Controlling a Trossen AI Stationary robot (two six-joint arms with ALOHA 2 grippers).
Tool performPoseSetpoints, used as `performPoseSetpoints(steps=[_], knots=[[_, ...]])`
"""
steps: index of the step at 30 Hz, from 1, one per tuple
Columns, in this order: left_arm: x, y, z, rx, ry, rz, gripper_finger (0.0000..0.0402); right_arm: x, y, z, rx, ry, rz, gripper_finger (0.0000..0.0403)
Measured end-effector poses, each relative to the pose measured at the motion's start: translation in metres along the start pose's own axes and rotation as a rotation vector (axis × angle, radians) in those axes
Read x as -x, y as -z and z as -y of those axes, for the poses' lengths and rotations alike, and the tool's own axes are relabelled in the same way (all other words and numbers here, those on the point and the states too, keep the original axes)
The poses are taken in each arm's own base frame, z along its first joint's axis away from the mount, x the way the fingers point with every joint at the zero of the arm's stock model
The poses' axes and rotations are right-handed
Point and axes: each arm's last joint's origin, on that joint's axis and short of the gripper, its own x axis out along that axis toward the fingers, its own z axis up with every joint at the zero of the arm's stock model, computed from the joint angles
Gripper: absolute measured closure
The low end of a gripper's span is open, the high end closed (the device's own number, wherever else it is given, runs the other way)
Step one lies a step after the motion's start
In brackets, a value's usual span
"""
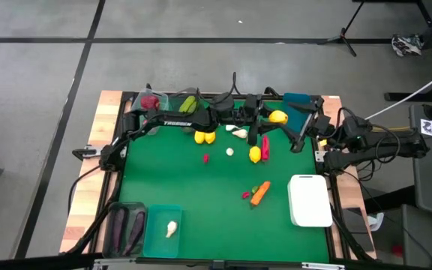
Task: Sort produce into baskets
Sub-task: Put the lemon into the blue bin
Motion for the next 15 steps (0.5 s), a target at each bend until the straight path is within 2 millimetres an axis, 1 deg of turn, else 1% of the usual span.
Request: performPoseSetpoints(steps=[6, 10, 12, 15], knots=[[0.0000, 0.0002, 0.0000, 0.001, -0.001, -0.002, 0.0204, 0.0000, 0.0042, -0.0013, -0.007, -0.010, -0.040, 0.0066], [0.0000, 0.0003, 0.0000, 0.001, -0.001, -0.003, 0.0204, -0.0041, 0.0068, -0.0042, -0.005, -0.009, -0.057, 0.0067], [0.0000, 0.0007, -0.0001, 0.002, -0.002, -0.006, 0.0204, -0.0050, 0.0079, -0.0051, -0.001, -0.012, -0.066, 0.0074], [0.0000, 0.0010, -0.0002, 0.003, -0.003, -0.009, 0.0204, -0.0059, 0.0080, -0.0056, -0.002, -0.012, -0.065, 0.0095]])
